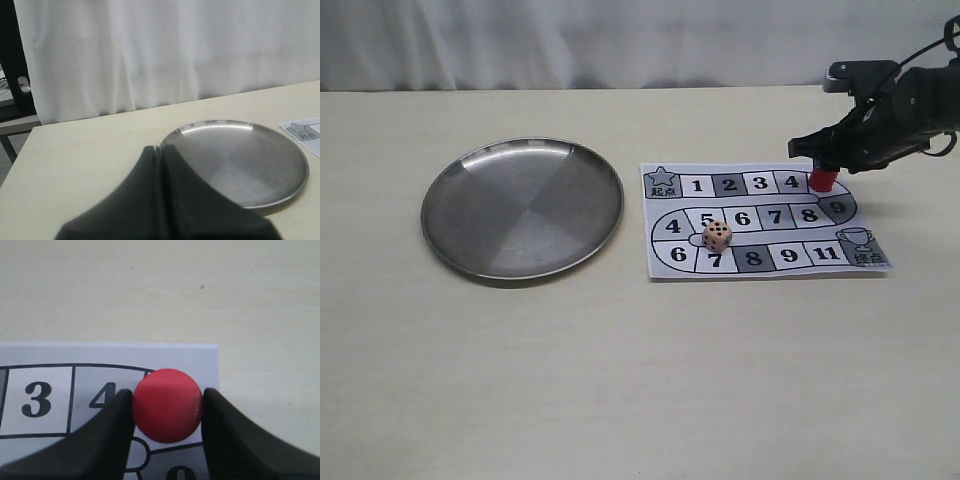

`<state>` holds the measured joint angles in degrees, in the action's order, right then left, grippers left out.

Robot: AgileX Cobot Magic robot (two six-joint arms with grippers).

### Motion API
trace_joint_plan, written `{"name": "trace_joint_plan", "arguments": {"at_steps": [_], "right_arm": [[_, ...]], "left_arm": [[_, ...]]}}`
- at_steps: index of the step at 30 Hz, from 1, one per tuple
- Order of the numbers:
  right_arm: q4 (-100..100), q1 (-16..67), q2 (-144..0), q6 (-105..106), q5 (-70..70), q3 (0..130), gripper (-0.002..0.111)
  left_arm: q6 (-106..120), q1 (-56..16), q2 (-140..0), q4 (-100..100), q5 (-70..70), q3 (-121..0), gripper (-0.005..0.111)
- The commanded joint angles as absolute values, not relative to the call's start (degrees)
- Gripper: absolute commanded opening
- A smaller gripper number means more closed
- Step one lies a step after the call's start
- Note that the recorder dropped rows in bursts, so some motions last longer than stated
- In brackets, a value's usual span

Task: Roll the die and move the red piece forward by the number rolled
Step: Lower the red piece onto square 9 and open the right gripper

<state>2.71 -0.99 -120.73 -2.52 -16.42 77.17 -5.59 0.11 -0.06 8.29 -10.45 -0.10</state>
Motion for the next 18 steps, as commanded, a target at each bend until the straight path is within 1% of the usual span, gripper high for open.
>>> {"name": "trace_joint_plan", "arguments": {"at_steps": [1,7,9,10,16,18], "right_arm": [[2.3,-1.3,-120.8,-2.6,-19.8,76.9,0.005],[2.3,-1.3,-120.2,-2.6,-19.8,76.9,0.005],[2.3,-1.3,-120.2,-2.6,-19.9,76.9,0.007],[2.3,-1.3,-120.2,-2.6,-19.9,76.9,0.017],[2.2,-1.3,-120.2,-2.4,-20.1,76.9,0.066],[2.2,-1.3,-119.6,-2.4,-20.2,76.9,0.078]], "left_arm": [[-5.6,0.0,0.0,8.3,-9.9,0.0,0.000],[-5.6,0.0,0.0,8.3,-9.9,0.0,0.000],[-5.6,0.0,0.0,8.3,-9.9,0.0,0.000],[-5.6,0.0,0.0,8.3,-9.9,0.0,0.000],[-5.6,0.0,0.0,8.3,-9.9,0.0,0.000],[-5.6,0.0,0.0,8.3,-9.9,0.0,0.000]]}}
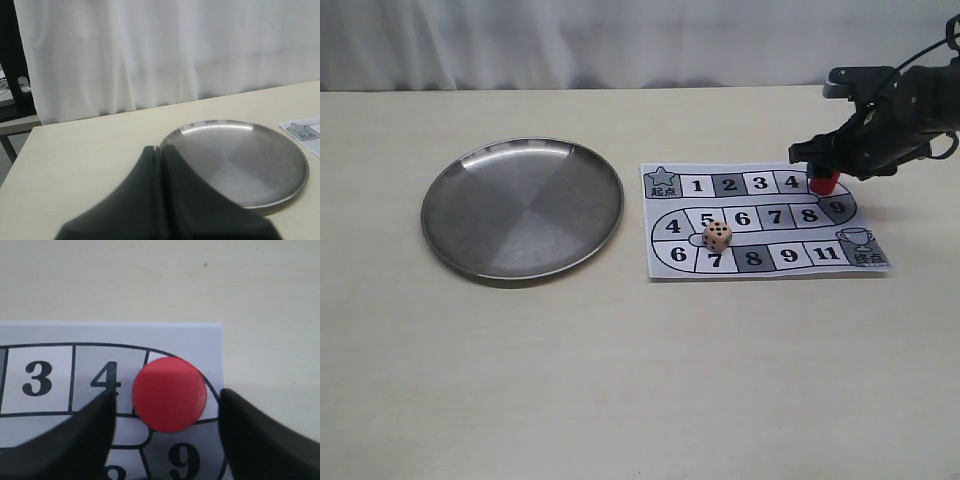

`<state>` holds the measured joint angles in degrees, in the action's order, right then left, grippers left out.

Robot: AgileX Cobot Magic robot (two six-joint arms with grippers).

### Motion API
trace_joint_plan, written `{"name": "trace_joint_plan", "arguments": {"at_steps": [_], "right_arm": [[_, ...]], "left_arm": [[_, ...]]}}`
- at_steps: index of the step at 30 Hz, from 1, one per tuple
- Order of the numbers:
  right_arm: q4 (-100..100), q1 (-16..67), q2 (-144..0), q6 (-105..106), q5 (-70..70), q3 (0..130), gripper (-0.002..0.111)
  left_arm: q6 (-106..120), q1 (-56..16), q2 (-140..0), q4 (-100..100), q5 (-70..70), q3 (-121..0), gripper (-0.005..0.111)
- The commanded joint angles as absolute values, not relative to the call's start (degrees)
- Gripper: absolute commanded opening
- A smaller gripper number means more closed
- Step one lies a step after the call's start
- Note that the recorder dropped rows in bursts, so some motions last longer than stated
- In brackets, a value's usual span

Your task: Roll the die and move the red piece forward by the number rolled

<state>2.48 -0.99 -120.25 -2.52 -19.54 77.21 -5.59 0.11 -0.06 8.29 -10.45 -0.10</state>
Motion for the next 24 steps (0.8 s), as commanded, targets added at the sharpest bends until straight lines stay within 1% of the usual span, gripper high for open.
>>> {"name": "trace_joint_plan", "arguments": {"at_steps": [1,2,4,5,6,7,8,9,13,17,18,19,20,23,24], "right_arm": [[2.2,-1.3,-119.1,-2.4,-20.2,76.9,0.082],[2.2,-1.3,-118.4,-2.4,-20.4,76.9,0.084],[2.6,-1.3,-113.7,-2.2,-21.0,76.9,0.079],[2.9,-1.3,-109.2,-1.1,-21.5,76.9,0.063],[2.9,-1.3,-107.2,-0.8,-21.5,76.9,0.055],[2.1,-1.3,-101.9,-0.8,-21.5,76.9,0.032],[1.9,-1.3,-99.8,-1.0,-21.7,76.7,0.024],[1.9,-1.3,-94.2,-1.1,-21.3,74.9,0.004],[1.8,-1.3,-81.7,-1.3,-18.2,67.5,0.004],[-3.0,-1.3,-64.8,-1.7,-6.0,50.1,0.004],[-4.4,-1.1,-59.3,-1.7,-1.5,43.6,0.004],[-5.2,-1.1,-55.6,-1.7,0.8,40.0,0.004],[-5.8,-1.1,-50.1,-1.7,4.5,32.7,0.004],[-5.8,-1.1,-41.6,-2.3,10.8,22.2,0.004],[-5.8,-1.1,-36.6,-2.4,14.4,16.5,0.004]], "left_arm": [[-5.6,0.0,0.0,8.3,-9.9,0.0,0.000],[-5.6,0.0,0.0,8.3,-9.9,0.0,0.000],[-5.6,0.0,0.0,8.3,-9.9,0.0,0.000],[-5.6,0.0,0.0,8.3,-9.9,0.0,0.000],[-5.6,0.0,0.0,8.3,-9.9,0.0,0.000],[-5.6,0.0,0.0,8.3,-9.9,0.0,0.000],[-5.6,0.0,0.0,8.3,-9.9,0.0,0.000],[-5.6,0.0,0.0,8.3,-9.9,0.0,0.000],[-5.6,0.0,0.0,8.3,-9.9,0.0,0.000],[-5.6,0.0,0.0,8.3,-9.9,0.0,0.000],[-5.6,0.0,0.0,8.3,-9.9,0.0,0.000],[-5.6,0.0,0.0,8.3,-9.9,0.0,0.000],[-5.6,0.0,0.0,8.3,-9.9,0.0,0.000],[-5.6,0.0,0.0,8.3,-9.9,0.0,0.000],[-5.6,0.0,0.0,8.3,-9.9,0.0,0.000]]}}
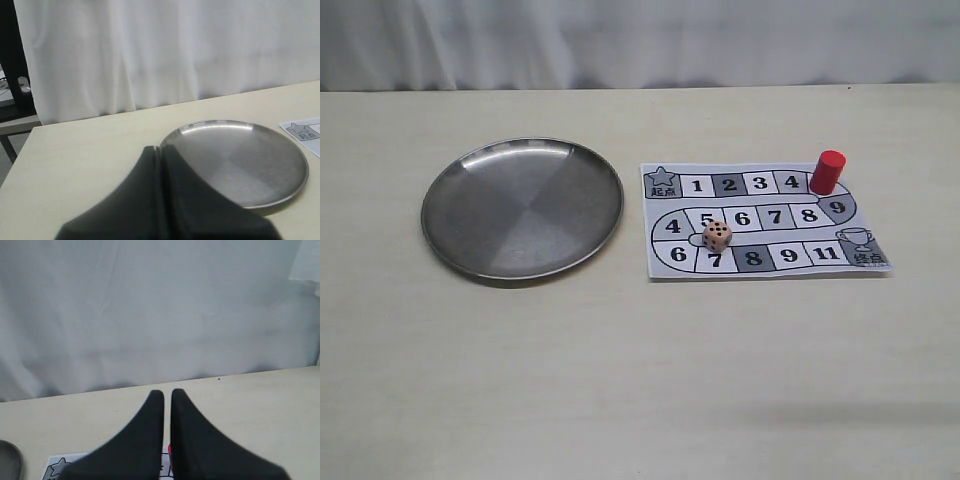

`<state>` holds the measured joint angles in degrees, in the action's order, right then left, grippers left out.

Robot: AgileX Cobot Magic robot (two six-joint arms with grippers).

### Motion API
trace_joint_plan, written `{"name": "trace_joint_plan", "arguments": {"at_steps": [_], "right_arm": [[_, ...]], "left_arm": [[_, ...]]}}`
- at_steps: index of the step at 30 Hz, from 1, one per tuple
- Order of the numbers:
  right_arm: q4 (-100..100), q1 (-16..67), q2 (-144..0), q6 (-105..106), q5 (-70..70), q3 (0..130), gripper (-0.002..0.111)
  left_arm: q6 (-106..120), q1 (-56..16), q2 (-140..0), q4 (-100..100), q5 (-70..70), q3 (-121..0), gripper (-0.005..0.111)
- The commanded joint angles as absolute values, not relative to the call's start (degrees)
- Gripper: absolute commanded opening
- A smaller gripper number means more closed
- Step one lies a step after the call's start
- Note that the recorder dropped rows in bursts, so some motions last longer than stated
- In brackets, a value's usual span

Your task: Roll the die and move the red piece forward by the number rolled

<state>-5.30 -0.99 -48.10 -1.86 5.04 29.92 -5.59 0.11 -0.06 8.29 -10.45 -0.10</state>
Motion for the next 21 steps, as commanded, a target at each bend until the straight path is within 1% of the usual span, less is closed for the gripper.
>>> {"name": "trace_joint_plan", "arguments": {"at_steps": [1,5,7,8,10,13,21], "right_arm": [[-5.8,-1.1,-34.5,-2.4,15.6,14.2,0.004],[-5.7,-1.1,-23.8,-2.4,18.1,3.4,0.004],[-5.7,-1.1,-19.6,-2.4,17.6,0.0,0.004],[-5.7,-1.1,-18.7,-2.4,17.6,0.0,0.004],[-5.8,-1.1,-16.7,-2.3,10.3,0.0,0.004],[-5.8,-1.1,-15.0,-2.2,6.7,0.0,0.004],[-5.8,-1.1,-12.8,-2.2,4.0,0.0,0.004]], "left_arm": [[-5.6,0.0,0.0,8.3,-9.9,0.0,0.000],[-5.6,0.0,0.0,8.3,-9.9,0.0,0.000],[-5.6,0.0,0.0,8.3,-9.9,0.0,0.000],[-5.6,0.0,0.0,8.3,-9.9,0.0,0.000],[-5.6,0.0,0.0,8.3,-9.9,0.0,0.000],[-5.6,0.0,0.0,8.3,-9.9,0.0,0.000],[-5.6,0.0,0.0,8.3,-9.9,0.0,0.000]]}}
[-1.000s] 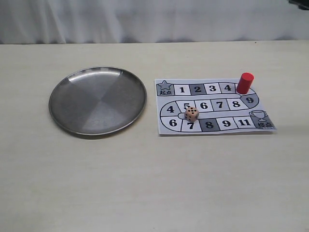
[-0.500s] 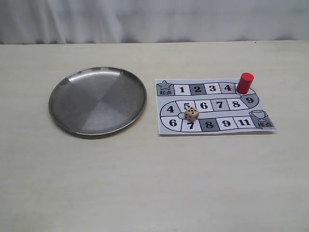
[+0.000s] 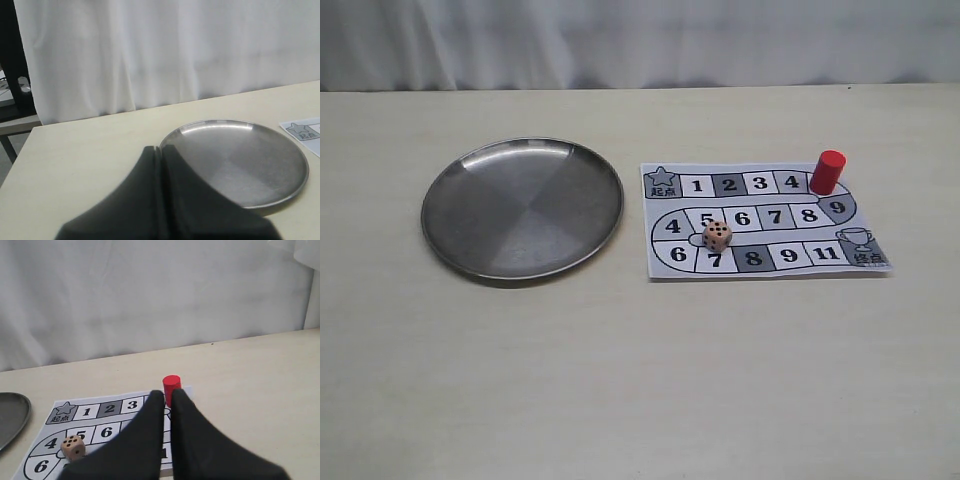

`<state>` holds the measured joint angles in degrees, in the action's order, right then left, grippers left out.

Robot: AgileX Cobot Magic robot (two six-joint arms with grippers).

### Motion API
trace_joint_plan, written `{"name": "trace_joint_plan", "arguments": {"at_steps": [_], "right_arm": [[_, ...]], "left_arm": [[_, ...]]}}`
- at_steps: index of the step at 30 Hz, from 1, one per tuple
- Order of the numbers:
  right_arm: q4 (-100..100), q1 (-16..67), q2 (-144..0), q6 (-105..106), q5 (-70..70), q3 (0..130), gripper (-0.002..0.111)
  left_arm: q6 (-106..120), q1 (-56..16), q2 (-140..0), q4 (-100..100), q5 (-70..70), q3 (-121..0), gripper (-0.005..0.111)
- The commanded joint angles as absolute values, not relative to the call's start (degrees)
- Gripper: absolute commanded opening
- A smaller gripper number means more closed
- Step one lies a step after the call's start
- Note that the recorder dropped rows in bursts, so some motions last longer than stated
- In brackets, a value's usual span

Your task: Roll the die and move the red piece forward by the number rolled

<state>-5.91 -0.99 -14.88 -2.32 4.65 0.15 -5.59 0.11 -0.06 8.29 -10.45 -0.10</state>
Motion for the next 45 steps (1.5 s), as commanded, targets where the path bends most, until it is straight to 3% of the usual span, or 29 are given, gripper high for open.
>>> {"name": "trace_joint_plan", "arguments": {"at_steps": [1,11,45], "right_arm": [[-5.8,-1.1,-11.8,-2.2,3.6,0.0,0.004],[-3.8,-1.1,0.0,-2.2,-10.5,0.0,0.004],[-3.8,-1.1,0.0,-2.2,-10.6,0.0,0.004]], "left_arm": [[-5.6,0.0,0.0,8.3,-9.9,0.0,0.000],[-5.6,0.0,0.0,8.3,-9.9,0.0,0.000],[-5.6,0.0,0.0,8.3,-9.9,0.0,0.000]]}}
